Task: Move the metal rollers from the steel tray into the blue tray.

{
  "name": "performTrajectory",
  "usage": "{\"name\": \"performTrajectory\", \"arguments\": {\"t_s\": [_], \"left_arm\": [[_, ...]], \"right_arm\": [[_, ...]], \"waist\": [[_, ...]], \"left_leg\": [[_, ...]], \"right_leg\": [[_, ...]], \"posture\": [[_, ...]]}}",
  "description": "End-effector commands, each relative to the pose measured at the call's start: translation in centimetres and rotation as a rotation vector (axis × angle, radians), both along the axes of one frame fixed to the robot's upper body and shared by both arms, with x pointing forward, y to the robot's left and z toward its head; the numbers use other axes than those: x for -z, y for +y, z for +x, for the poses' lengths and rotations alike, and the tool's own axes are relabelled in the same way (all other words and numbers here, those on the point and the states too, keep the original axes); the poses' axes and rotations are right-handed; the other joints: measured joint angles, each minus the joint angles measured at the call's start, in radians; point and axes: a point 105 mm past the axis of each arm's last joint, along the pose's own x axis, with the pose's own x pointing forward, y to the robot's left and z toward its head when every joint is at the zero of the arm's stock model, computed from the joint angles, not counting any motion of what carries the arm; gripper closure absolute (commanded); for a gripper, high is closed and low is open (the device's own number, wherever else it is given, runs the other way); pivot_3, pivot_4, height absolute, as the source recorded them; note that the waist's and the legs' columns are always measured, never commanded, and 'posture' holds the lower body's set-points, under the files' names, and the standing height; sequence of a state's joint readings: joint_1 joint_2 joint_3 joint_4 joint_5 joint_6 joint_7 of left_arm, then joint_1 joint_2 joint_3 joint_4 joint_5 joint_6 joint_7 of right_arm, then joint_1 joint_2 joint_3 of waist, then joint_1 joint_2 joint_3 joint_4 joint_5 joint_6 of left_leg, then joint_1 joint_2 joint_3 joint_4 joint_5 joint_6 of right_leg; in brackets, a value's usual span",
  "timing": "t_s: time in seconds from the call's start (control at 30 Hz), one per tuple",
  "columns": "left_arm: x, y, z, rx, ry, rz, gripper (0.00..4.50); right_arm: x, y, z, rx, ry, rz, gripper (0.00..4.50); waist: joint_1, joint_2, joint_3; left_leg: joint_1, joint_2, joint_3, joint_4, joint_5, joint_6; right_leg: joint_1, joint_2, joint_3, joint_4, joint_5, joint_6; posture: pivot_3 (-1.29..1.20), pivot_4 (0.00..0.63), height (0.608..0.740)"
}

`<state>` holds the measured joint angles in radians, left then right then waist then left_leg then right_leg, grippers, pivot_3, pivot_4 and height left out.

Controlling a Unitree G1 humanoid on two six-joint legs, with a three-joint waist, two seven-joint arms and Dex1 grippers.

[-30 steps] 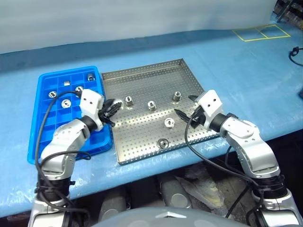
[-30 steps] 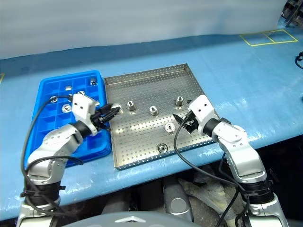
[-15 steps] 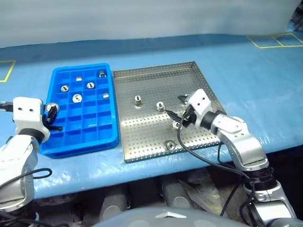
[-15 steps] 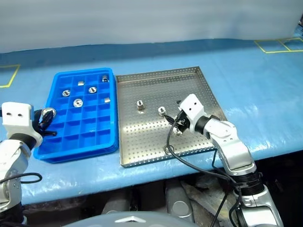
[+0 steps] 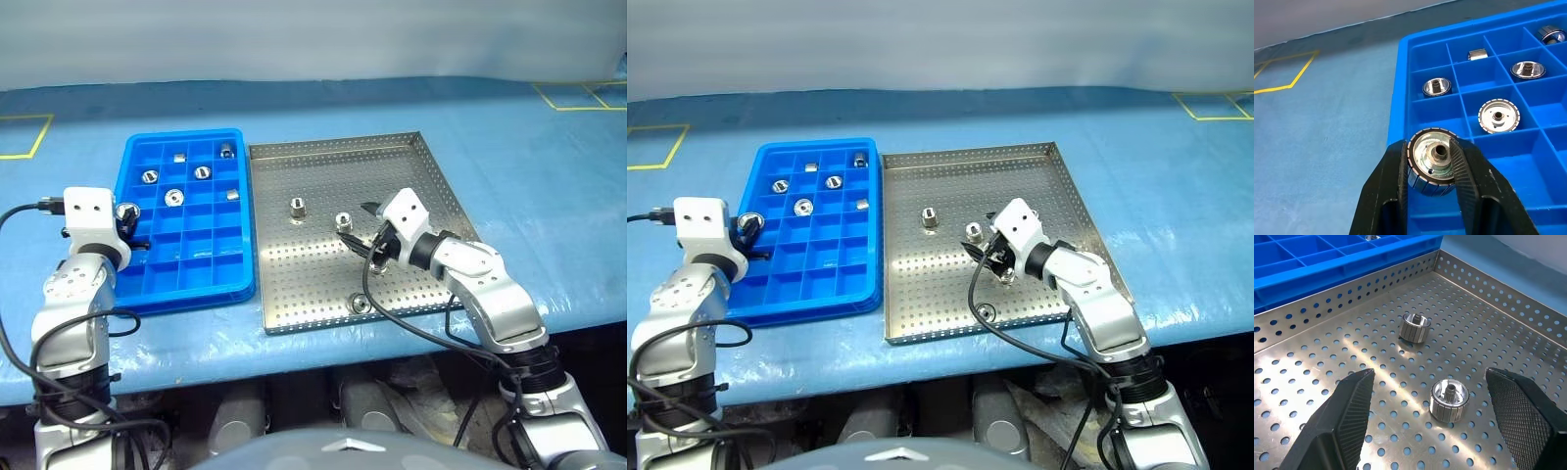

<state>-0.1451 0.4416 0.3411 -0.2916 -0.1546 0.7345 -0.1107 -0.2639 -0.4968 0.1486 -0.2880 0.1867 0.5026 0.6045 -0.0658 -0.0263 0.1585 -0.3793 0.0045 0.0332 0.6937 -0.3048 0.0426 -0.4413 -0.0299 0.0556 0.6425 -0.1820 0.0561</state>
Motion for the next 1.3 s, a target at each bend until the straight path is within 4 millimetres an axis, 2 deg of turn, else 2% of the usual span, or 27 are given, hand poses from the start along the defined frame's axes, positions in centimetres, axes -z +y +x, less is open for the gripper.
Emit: {"name": "performTrajectory", "arguments": {"t_s": [0.03,0.1,0.17,0.2,0.37,0.43,0.63,0.7,0.8,0.9,1.0,1.07,1.2,1.3], "left_arm": [[-0.9,-0.1,0.4,0.017,-0.027,0.034,3.41],[0.0,-0.5,0.3,0.052,0.013,0.025,3.41],[0.3,-0.7,0.1,0.072,0.031,0.024,2.78],[0.3,-0.5,0.1,0.054,0.025,0.029,2.6],[-0.5,1.1,-0.5,-0.036,-0.015,0.047,0.94],[-0.9,0.9,-0.6,-0.029,-0.04,0.018,0.3],[-2.0,0.9,-0.7,-0.043,-0.099,0.015,0.3],[-2.8,0.3,-0.4,-0.019,-0.139,0.002,0.3],[-4.0,-1.9,0.4,0.077,-0.207,-0.05,0.3],[-4.3,-6.6,1.5,0.271,-0.228,-0.136,0.3],[-3.4,-12.3,2.3,0.504,-0.164,-0.196,0.3],[-2.8,-14.6,2.6,0.594,-0.125,-0.207,0.3],[-1.2,-17.4,3.8,0.689,-0.031,-0.22,0.3],[0.4,-17.7,5.0,0.675,0.044,-0.172,0.3]], "right_arm": [[-1.6,-0.2,-0.1,0.006,-0.069,0.014,0.67],[-1.6,-0.4,-0.1,0.012,-0.069,0.013,0.67],[-1.5,-0.5,-0.1,0.016,-0.069,0.013,0.67],[-1.5,-0.6,-0.1,0.019,-0.07,0.013,0.67],[-1.6,-0.7,0.1,0.025,-0.072,0.013,0.67],[-1.5,-0.7,0.1,0.025,-0.071,0.012,0.67],[-1.5,-0.9,0.2,0.03,-0.071,0.01,0.67],[-1.4,-0.9,0.1,0.03,-0.07,0.009,0.67],[-1.4,-0.9,0.1,0.033,-0.07,0.008,0.67],[-1.4,-1.1,0.1,0.042,-0.072,0.009,0.67],[-1.4,-1.6,-0.1,0.067,-0.077,0.008,0.67],[-1.5,-1.9,-0.3,0.083,-0.08,0.007,0.67],[-1.5,-2.6,-0.7,0.117,-0.085,0.003,0.67],[-1.5,-2.9,-1.1,0.137,-0.085,0.005,0.67]], "waist": [[-0.003,0.0,0.0],[-0.004,0.0,0.0],[-0.006,0.0,0.0],[-0.006,0.0,0.0],[-0.006,0.0,0.0],[-0.007,0.0,0.0],[-0.003,0.0,0.0],[-0.003,0.0,0.0],[-0.003,-0.001,0.0],[0.003,-0.001,-0.001],[0.0,-0.001,-0.001],[-0.009,-0.001,-0.001],[-0.039,-0.001,-0.001],[-0.067,-0.001,-0.001]], "left_leg": [[0.0,0.0,0.0,0.0,0.0,0.0],[0.0,0.0,0.0,0.0,0.0,0.0],[0.0,0.0,0.0,0.0,0.0,0.0],[0.0,0.0,0.0,0.0,0.0,0.0],[0.0,0.001,0.0,0.0,0.0,0.0],[0.0,0.001,0.0,0.0,0.0,0.0],[0.0,0.001,0.0,0.0,0.0,0.0],[0.0,0.001,0.0,0.0,0.0,0.0],[0.0,0.0,0.0,0.0,0.0,0.0],[0.0,0.0,0.0,0.0,0.0,0.0],[0.0,-0.001,0.0,0.001,0.0,0.0],[0.0,-0.001,0.0,0.001,-0.001,0.001],[0.0,0.0,0.001,0.001,-0.001,0.001],[0.0,0.0,0.001,0.002,0.0,0.001]], "right_leg": [[0.0,0.0,0.0,0.0,0.0,0.0],[0.0,0.0,0.0,0.0,0.0,0.0],[0.0,0.0,0.0,0.0,0.0,0.0],[0.0,0.0,0.0,0.0,0.0,0.0],[0.0,0.0,0.0,0.0,0.0,0.0],[0.0,0.0,0.0,0.0,0.0,0.0],[0.0,0.0,-0.001,0.0,0.0,0.0],[0.0,0.0,-0.001,0.0,0.0,0.0],[0.0,0.0,0.0,0.0,0.0,0.0],[0.001,-0.001,-0.001,0.0,0.0,0.0],[0.002,-0.001,-0.001,-0.001,0.001,0.0],[0.002,0.0,0.0,-0.001,0.001,0.0],[0.001,0.002,0.001,0.0,0.001,0.0],[0.001,0.004,0.002,0.0,0.001,0.001]], "posture": [[-0.12,0.15,0.74],[-0.13,0.15,0.74],[-0.13,0.15,0.74],[-0.13,0.15,0.74],[-0.12,0.15,0.74],[-0.12,0.15,0.74],[-0.12,0.15,0.74],[-0.12,0.15,0.74],[-0.13,0.15,0.74],[-0.15,0.15,0.74],[-0.18,0.15,0.74],[-0.2,0.15,0.74],[-0.24,0.15,0.74],[-0.27,0.15,0.74]]}}
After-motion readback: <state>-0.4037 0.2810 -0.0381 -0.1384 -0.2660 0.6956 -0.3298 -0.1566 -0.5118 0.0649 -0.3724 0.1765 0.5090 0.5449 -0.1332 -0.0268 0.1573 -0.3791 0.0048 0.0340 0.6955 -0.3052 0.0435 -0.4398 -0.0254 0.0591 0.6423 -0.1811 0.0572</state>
